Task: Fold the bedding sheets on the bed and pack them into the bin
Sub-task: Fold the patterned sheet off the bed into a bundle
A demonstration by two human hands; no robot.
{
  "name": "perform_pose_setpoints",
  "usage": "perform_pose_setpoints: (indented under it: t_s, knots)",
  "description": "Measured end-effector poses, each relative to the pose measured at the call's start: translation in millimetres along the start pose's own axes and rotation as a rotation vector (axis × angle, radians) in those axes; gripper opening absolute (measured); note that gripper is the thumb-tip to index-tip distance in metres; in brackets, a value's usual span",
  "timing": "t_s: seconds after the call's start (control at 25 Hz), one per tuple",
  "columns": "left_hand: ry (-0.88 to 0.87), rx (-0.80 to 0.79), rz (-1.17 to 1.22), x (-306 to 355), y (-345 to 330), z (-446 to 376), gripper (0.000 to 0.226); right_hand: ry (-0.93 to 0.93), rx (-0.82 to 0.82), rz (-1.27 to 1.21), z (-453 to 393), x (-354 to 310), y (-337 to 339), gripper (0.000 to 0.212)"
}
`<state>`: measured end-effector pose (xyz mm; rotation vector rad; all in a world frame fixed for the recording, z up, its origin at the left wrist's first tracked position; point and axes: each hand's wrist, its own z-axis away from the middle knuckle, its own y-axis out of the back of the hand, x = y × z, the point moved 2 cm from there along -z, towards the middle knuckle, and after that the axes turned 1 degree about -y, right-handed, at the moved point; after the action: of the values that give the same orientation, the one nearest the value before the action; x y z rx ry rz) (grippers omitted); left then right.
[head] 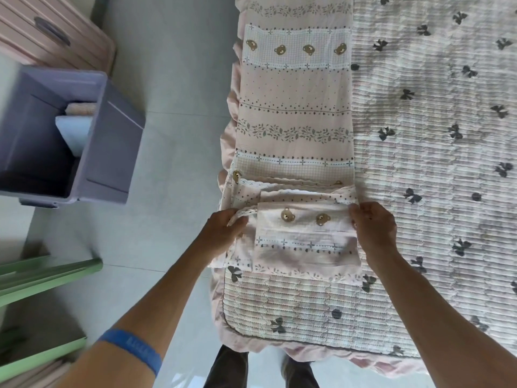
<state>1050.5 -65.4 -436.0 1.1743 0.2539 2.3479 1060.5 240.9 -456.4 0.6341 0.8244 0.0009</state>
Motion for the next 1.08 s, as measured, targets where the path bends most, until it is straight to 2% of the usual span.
perform_pose_setpoints:
  t_s: [0.08, 0.24, 0.32, 0.4, 0.52, 0.6, 0.68, 0.8, 1.0, 1.04, 1.08]
  knots:
    - [0.033, -0.092, -0.029, 1, -2, -6, 0.018, -0.027, -0.028, -0.044, -1, -3, -3, 0.017]
    - [0.034, -0.053, -0.246, -13, -7, -7, 0.03, -0.027, -0.085, -0.211, -3, -13, -3, 0.014]
    - [0.018, -0.046, -0.147, -10, -7, -1, 0.026, -0.057, -0.061, -0.359, -4, -18, 0, 0.016]
    - [0.02, -0.107, -0.002, 1, -10, 1, 0.028, -0.061, -0.078, -0.414, -5, -21, 3, 0.018]
    - [0.036, -0.149, 0.149, 17, -15, -4, 0.03, 0.012, -0.194, -0.206, -10, -24, 0, 0.019]
    - [0.021, -0.083, 0.098, 23, -18, -14, 0.021, 0.047, -0.208, -0.098, -16, -26, -5, 0.02]
    - [-0.044, 0.024, -0.01, 31, -20, -20, 0.011, 0.052, -0.147, -0.12, -19, -26, -7, 0.028]
    - [-0.132, 0.143, -0.044, 44, -19, -31, 0.019, 0.04, -0.08, -0.211, -21, -27, -11, 0.039]
    - [-0.097, 0.048, 0.076, 47, -16, -41, 0.024, -0.026, -0.136, -0.356, -20, -32, -11, 0.022]
    - [-0.133, 0.083, -0.045, 47, -18, -42, 0.032, -0.043, -0.161, -0.342, -20, -31, -9, 0.02]
    - [-0.212, 0.163, -0.272, 48, -19, -43, 0.047, -0.052, -0.186, -0.296, -19, -30, -8, 0.016]
